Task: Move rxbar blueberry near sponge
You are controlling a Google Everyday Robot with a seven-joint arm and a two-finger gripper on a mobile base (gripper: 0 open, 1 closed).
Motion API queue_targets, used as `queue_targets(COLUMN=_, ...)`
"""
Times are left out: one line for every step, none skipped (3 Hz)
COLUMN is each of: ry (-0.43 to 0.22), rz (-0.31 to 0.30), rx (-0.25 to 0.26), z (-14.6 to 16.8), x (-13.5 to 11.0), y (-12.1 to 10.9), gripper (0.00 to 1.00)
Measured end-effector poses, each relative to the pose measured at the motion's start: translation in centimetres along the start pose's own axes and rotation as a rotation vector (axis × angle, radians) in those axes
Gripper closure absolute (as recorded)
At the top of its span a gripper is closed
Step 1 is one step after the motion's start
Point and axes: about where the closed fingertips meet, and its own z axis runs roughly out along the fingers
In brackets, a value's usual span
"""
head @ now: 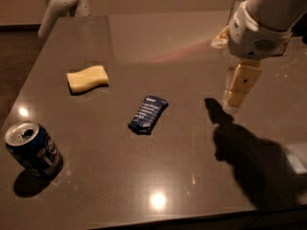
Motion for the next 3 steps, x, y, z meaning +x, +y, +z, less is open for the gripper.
queue_targets(ry=-0.040, rz=-0.101, rx=-0.064, z=2.8, x=-2.7, y=-1.1, gripper=0.00)
queue_targets(ry=-0.083, rz=-0.213, rx=-0.115, z=5.5, x=-5.9, y=-1.3, gripper=0.00)
queue_targets(ry=-0.102, rz=-0.332, rx=-0.169, z=8.2, x=-8.9, y=-0.9, gripper=0.00)
